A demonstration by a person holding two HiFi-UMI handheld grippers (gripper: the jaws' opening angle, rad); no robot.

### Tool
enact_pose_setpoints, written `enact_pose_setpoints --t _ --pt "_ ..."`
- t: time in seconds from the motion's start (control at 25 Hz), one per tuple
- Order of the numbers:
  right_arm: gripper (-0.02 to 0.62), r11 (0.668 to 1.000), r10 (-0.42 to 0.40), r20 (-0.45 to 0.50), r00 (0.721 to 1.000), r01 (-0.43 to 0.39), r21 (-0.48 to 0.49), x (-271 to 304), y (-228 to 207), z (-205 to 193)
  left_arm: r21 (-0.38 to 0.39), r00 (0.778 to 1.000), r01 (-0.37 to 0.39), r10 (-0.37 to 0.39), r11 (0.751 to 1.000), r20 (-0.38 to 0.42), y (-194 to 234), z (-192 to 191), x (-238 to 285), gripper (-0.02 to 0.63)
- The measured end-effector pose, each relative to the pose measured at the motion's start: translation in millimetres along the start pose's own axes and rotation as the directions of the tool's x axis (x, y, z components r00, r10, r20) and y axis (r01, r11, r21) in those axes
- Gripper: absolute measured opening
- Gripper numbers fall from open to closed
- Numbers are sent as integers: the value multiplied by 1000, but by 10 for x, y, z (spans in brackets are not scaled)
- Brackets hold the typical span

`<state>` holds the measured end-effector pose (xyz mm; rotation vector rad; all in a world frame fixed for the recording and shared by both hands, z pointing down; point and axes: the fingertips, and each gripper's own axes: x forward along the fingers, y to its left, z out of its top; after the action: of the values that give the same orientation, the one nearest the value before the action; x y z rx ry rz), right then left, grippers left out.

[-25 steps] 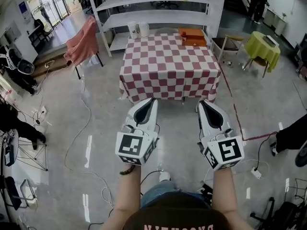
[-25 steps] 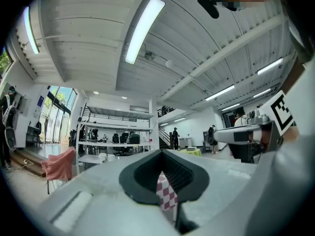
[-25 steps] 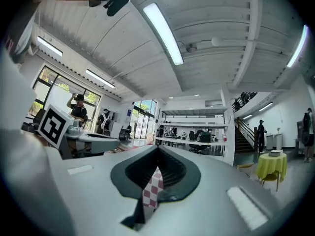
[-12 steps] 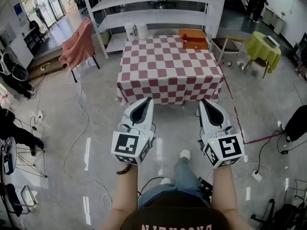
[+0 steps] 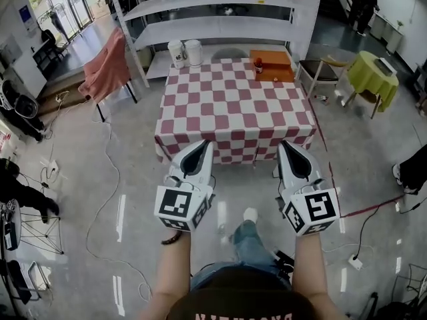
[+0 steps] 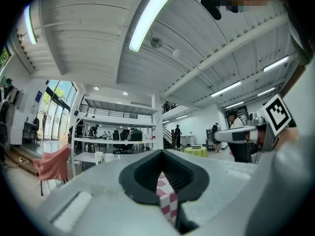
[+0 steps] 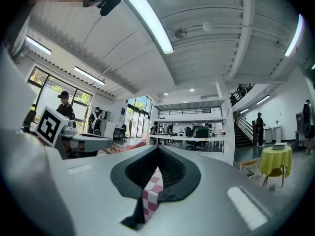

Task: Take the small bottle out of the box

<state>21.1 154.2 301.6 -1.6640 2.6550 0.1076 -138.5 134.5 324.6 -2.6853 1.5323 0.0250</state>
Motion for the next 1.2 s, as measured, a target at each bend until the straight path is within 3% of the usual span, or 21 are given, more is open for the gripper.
enact_pose_setpoints --t 0.64,1.2 --pt "2 999 43 -21 999 -43 -19 1770 -1696 -125 -17 1000 -26 26 1000 1 474 -6 2391 0" --pt "2 999 41 -82 996 -41 8 2531 -2228 -482 -61 999 -35 32 998 -39 786 -324 3221 0"
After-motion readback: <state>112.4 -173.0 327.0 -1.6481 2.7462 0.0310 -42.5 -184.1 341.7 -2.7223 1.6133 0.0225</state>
